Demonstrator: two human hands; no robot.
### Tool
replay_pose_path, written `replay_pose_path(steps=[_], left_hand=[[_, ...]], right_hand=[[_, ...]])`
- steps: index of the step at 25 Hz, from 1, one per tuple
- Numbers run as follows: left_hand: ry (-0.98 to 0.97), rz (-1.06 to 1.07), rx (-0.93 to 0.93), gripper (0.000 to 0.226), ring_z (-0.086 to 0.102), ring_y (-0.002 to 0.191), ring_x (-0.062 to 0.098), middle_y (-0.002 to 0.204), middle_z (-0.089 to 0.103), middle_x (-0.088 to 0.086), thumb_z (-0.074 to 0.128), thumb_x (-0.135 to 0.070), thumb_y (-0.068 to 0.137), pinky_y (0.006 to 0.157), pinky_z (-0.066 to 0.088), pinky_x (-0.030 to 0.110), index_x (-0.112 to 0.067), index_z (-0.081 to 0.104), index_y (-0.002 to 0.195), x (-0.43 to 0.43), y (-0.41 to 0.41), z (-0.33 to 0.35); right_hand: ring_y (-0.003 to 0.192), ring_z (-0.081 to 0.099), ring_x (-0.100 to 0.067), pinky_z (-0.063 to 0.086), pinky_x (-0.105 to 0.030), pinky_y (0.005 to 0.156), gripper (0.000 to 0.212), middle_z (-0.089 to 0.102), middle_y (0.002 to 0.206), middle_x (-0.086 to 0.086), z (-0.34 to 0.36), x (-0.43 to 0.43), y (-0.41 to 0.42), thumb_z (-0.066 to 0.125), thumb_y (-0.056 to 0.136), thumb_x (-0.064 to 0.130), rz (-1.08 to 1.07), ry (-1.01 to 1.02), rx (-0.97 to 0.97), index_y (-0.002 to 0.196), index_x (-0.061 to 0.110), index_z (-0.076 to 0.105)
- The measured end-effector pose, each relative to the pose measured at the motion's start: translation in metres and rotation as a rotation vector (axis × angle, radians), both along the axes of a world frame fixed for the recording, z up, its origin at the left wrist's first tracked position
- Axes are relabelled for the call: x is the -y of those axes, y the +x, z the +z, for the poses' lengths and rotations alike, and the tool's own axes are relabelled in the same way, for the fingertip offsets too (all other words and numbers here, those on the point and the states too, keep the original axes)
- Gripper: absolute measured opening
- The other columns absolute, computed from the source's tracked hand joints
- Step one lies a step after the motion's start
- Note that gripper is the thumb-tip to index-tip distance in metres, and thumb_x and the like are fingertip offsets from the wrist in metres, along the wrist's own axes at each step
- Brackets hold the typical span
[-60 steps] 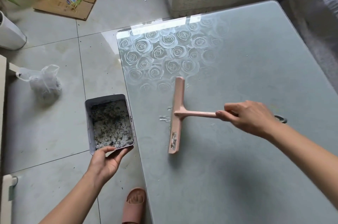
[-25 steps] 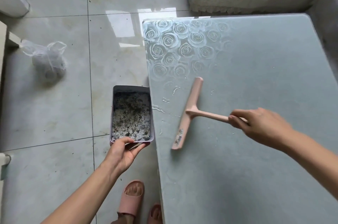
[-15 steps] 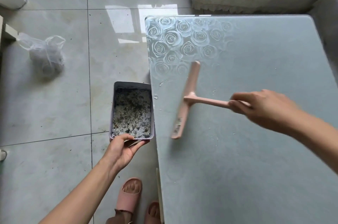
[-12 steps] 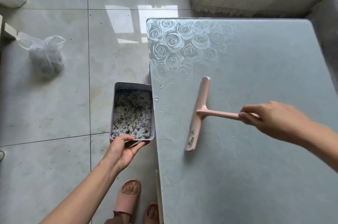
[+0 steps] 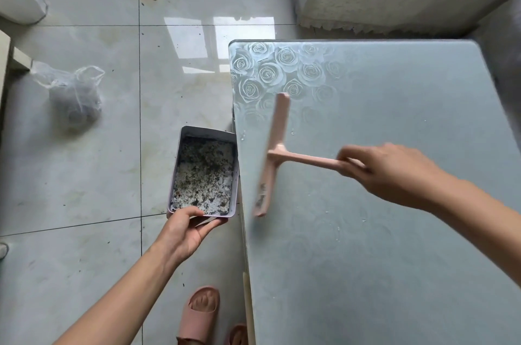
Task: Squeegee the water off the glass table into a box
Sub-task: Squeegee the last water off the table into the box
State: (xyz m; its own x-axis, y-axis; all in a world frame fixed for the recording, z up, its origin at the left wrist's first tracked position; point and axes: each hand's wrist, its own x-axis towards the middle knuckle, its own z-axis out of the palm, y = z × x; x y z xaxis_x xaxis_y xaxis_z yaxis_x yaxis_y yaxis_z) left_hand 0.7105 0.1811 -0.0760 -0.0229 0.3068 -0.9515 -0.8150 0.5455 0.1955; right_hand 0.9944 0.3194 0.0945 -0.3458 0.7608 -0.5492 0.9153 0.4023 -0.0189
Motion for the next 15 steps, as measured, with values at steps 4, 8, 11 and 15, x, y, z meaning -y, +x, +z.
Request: replay_pose_path(steps=[4,8,11,15], left_hand=[[-0.019,-0.031,-0.027,0.020,0.047,0.117,0.056,0.129,0.046,0.040,0.029,0.012,0.087,0.087,0.042,0.056,0.008,0.049,0.089,-0.010,-0.005,0.007],[-0.033,-0.030,0.002,0.026,0.048,0.117,0.055,0.130,0.045,0.040,0.029,0.012,0.087,0.090,0.043,0.056,0.009,0.046,0.106,-0.011,-0.007,0.010],[-0.021,-0.056,0.023,0.032,0.049,0.116,0.054,0.128,0.047,0.040,0.029,0.012,0.087,0.085,0.051,0.053,0.013,0.045,0.115,-0.015,-0.012,0.009],[0.006,-0.056,0.029,0.032,0.049,0.112,0.056,0.124,0.048,0.042,0.027,0.014,0.085,0.077,0.056,0.051,0.019,0.047,0.109,-0.021,-0.017,0.006]], right_hand=[[0.062,0.053,-0.001,0.040,-0.023,0.055,0.014,0.056,0.065,0.021,0.015,0.014,0.048,0.050,0.090,0.048,-0.195,-0.118,-0.057,0.103,0.045,0.054],[0.083,0.061,-0.014,0.047,-0.032,0.072,0.028,0.068,0.094,0.009,-0.006,0.034,0.032,0.052,0.093,0.038,-0.237,-0.155,-0.148,0.120,0.037,0.057],[0.091,0.059,-0.019,0.049,-0.035,0.071,0.031,0.066,0.100,0.011,-0.021,0.027,0.002,0.047,0.094,0.040,-0.134,-0.090,-0.139,0.125,0.042,0.050],[0.091,0.057,-0.025,0.049,-0.036,0.071,0.027,0.064,0.096,0.004,-0.039,0.006,-0.051,0.044,0.094,0.039,-0.055,-0.065,-0.208,0.121,0.034,0.051]])
